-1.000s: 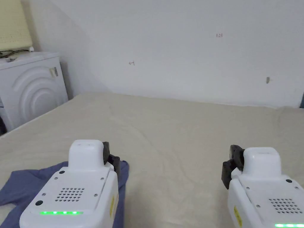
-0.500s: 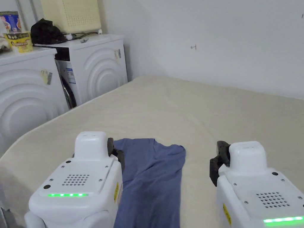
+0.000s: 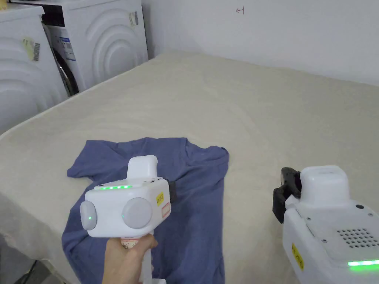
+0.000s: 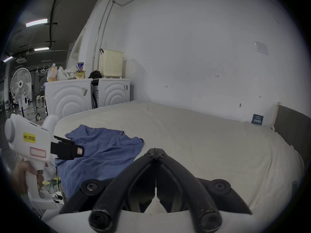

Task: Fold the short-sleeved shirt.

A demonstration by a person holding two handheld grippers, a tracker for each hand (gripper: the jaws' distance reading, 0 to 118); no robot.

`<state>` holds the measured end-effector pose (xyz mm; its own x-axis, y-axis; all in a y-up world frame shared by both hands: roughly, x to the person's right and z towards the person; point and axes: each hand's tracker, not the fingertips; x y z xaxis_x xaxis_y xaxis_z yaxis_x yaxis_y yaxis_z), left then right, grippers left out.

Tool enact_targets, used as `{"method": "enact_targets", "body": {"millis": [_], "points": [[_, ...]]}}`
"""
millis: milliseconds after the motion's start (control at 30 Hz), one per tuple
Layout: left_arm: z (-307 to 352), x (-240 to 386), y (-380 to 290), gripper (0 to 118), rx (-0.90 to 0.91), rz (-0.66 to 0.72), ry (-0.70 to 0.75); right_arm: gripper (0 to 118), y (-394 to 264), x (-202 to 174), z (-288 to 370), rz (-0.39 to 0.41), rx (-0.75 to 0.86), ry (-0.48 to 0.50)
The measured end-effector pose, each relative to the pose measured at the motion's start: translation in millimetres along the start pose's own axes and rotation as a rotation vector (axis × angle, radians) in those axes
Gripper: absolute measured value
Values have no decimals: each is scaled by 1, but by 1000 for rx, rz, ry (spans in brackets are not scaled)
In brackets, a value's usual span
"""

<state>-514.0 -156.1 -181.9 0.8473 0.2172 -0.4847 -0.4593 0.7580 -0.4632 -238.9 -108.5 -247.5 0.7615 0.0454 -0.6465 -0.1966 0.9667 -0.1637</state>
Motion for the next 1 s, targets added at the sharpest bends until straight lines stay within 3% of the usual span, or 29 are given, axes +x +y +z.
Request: {"method": "enact_targets", "body": {"millis": [100, 133, 233, 267, 400, 667, 833, 933, 1000], "points": [[-25, -4, 3, 3, -58, -5, -21, 0, -4, 3, -7, 5, -20, -14], [-27, -1, 4, 21, -87, -21, -29, 0, -5, 4, -10, 4, -27, -16], [-38, -3, 9, 54, -97, -8, -57, 0, -8, 6, -17, 1, -45, -20], [-42, -3, 11, 83, -119, 0, -70, 0, -9, 7, -19, -3, -51, -20], [-59, -8, 17, 96, -166, 4, -70, 0, -12, 10, -25, -18, -72, -15], [-87, -7, 20, 96, -254, -50, -9, 0, -17, 14, -32, -25, -107, -7], [-90, 12, 14, 87, -283, -205, 81, 0, -19, 16, -36, -53, -136, 3], [-86, 15, 14, 65, -274, -187, 61, 0, -21, 16, -36, -50, -144, 0], [-82, 19, 15, 37, -266, -190, 71, 0, -21, 17, -36, -48, -150, 0]]}}
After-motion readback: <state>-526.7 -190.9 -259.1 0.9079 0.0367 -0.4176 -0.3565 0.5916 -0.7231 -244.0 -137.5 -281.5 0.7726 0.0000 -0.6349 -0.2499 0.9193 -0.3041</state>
